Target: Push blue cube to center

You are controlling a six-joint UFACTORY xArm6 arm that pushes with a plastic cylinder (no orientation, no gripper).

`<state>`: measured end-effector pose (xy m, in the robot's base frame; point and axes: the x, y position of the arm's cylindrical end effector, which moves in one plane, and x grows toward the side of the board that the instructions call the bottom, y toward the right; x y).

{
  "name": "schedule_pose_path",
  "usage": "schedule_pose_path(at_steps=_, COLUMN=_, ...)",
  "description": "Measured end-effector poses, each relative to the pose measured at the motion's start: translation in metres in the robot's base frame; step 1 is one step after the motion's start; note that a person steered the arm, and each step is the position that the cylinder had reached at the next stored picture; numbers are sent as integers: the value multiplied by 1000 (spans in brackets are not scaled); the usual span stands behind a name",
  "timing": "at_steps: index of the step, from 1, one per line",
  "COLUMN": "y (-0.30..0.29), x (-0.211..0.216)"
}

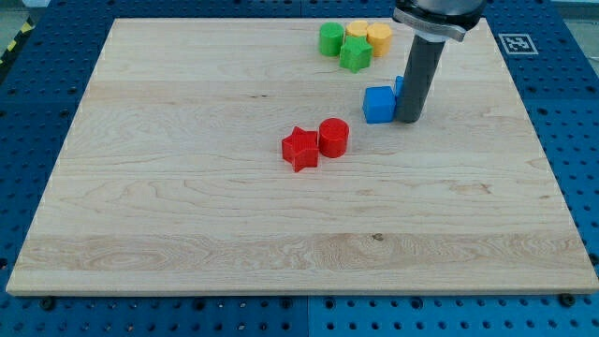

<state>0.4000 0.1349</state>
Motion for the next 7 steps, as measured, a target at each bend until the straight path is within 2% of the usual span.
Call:
schedule_pose_path(at_steps=1, y=12, x=0)
schedule_pose_path(at_steps=3, y=91, x=-8)
schedule_pose_path(at_steps=4, y=95, x=-41)
schedule_pose_path(at_steps=5, y=92, x=-58)
schedule_pose_path(at_steps=7, y=14, x=-49)
